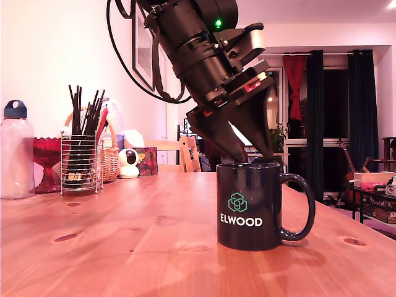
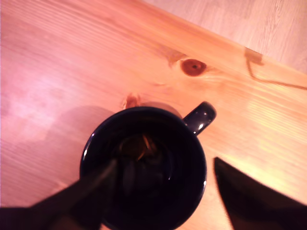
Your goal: Pick the coffee capsule and then drop it inside the coffee cup in front of you
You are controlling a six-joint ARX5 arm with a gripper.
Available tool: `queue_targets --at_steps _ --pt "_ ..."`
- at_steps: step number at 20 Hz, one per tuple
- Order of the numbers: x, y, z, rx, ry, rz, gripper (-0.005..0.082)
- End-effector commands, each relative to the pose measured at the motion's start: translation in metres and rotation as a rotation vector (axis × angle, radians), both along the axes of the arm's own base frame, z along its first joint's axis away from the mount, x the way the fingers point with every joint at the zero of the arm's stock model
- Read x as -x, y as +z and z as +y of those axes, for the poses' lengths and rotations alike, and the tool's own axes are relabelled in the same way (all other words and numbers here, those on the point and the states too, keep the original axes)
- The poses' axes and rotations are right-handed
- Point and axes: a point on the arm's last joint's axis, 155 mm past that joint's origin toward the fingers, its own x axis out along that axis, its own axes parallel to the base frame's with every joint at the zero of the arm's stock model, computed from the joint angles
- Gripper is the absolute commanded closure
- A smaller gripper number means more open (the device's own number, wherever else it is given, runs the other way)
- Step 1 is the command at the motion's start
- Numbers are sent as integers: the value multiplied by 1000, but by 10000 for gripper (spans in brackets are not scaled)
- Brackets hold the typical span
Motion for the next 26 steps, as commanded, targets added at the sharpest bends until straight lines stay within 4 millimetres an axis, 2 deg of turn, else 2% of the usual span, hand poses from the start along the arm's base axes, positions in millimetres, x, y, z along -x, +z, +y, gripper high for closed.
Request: queue_targets --at_steps 1,3,4,7,8,16,20,24,26 --pt "-2 -2 -2 -2 -5 -1 16" --pt "-2 -2 -1 -4 -11 -2 120" --pt "-2 -2 -1 -5 -11 -1 229" --pt "0 -2 0 -8 -12 5 667" --pt "0 -2 1 -7 -11 10 770" --pt "-1 2 -3 42 1 46 789" --pt "-7 21 -1 91 28 37 789" --pt "-15 46 11 131 63 1 789" --pt "-20 53 19 139 82 -8 789"
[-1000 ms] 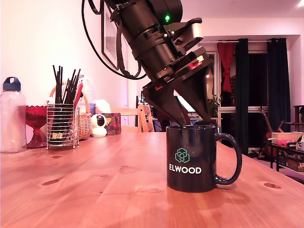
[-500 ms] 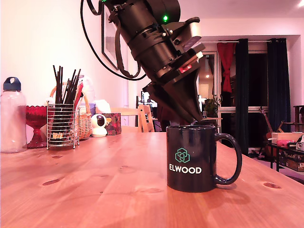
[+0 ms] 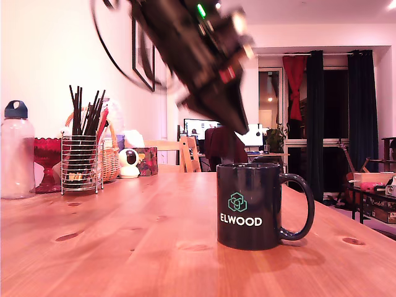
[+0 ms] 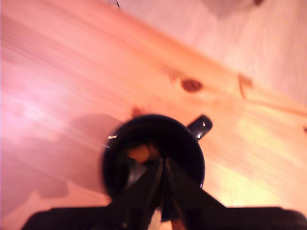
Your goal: Pick the coffee capsule and then drop it inside the coffee cup in front of you
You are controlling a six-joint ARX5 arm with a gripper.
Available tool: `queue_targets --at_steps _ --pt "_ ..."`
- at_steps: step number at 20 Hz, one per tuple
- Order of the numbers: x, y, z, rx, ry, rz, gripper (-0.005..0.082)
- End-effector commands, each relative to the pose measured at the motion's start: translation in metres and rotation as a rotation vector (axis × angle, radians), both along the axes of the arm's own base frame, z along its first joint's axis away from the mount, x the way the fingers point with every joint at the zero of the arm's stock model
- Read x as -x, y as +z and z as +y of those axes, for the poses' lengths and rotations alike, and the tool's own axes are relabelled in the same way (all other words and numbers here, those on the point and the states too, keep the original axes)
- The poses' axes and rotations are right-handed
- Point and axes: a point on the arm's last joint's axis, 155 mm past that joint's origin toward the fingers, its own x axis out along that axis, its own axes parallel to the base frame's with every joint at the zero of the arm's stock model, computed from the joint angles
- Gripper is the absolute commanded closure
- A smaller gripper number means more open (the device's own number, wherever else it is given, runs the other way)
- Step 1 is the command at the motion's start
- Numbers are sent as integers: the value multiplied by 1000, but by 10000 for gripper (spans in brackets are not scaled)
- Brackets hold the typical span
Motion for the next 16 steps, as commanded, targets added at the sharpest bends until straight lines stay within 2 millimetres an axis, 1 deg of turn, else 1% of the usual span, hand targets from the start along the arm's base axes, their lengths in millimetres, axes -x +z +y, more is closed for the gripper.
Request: queue_targets --at_steps 1,5,7,10,13,16 --pt "-5 13 9 23 28 -13 789" --pt "-14 19 27 33 79 -18 789" --pt "-17 18 36 42 100 -29 789" --pt "-21 12 54 58 153 -31 789" --pt "-27 5 79 71 220 -34 789" --pt "-33 -2 110 84 302 -36 789"
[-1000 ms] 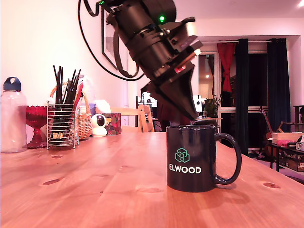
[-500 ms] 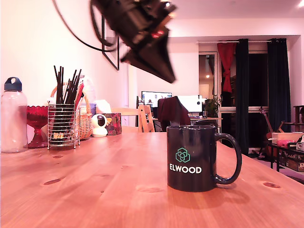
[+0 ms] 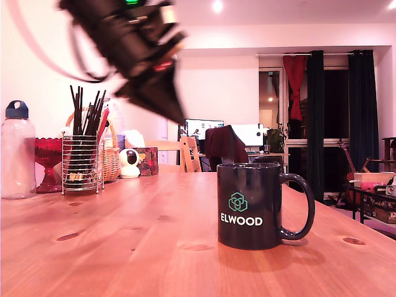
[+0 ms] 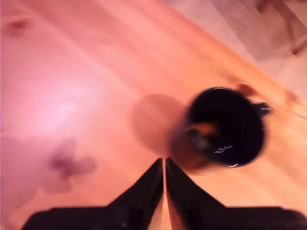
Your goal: Pick the coffee capsule and then drop it inside the coffee cup in front of you
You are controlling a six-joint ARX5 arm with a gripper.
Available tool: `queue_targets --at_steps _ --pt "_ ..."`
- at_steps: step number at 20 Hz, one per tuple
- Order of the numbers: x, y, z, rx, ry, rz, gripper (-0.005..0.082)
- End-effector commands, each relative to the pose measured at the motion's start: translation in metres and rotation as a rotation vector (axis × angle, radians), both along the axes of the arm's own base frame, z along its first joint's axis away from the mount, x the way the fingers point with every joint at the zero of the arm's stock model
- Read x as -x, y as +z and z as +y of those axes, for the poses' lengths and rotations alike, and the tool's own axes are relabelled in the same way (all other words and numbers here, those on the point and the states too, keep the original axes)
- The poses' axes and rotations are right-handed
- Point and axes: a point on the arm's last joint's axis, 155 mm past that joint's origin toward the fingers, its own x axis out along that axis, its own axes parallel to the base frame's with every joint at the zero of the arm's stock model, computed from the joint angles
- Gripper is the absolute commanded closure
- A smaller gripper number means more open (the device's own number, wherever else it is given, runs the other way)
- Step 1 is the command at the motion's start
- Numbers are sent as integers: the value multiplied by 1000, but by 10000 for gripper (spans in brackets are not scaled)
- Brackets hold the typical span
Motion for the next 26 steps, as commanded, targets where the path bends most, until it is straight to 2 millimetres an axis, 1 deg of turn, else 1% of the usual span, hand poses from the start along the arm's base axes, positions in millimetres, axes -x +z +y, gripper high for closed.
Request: queue_targets --at_steps 1,6,9,14,20,23,24,26 --pt "-1 -7 20 5 52 14 789" --pt "-11 -15 68 33 186 -4 789" --pt "-15 -18 92 57 259 -32 789" --pt "-18 -28 137 71 406 -79 789" --pt "-11 -46 184 94 543 -132 789" --pt "0 -60 206 105 610 -143 789" --pt "5 -66 211 105 625 -144 789" --pt "12 -68 213 116 631 -174 789"
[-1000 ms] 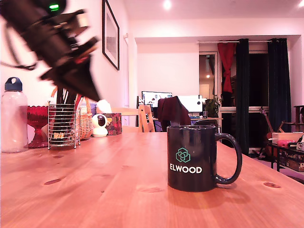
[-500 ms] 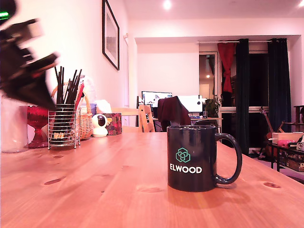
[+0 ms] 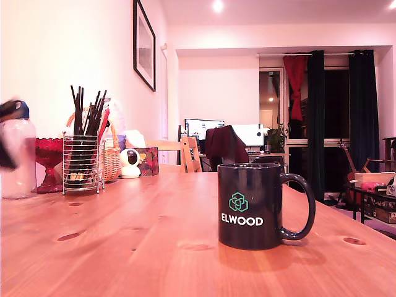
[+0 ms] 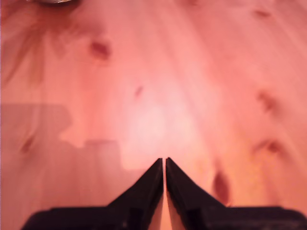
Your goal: Pick the coffee capsule and then drop it inside the coffee cup in front of you
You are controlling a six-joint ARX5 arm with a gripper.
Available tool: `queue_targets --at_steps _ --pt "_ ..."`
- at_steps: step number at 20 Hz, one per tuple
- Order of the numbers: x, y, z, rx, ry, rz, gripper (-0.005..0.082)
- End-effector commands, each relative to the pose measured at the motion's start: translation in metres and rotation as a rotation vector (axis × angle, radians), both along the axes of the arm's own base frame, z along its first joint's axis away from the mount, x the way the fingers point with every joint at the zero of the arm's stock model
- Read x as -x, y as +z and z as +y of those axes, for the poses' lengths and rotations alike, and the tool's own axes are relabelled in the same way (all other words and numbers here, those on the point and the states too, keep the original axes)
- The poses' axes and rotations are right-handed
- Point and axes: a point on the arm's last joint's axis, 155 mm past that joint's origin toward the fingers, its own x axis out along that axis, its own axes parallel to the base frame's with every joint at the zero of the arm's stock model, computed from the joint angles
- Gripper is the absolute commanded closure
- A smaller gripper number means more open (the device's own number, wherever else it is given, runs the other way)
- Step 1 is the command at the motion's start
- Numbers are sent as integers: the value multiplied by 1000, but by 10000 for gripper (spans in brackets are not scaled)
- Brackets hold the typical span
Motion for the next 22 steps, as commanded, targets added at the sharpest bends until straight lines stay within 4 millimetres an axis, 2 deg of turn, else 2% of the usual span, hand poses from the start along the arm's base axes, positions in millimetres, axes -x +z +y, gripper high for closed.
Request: queue_targets --at_steps 1,8,17,22 --pt "6 0 -2 9 0 -32 789" --pt "31 -6 -2 32 23 -90 789" --pt "53 11 -1 53 55 -204 789" --pt "67 14 -1 78 66 -261 789"
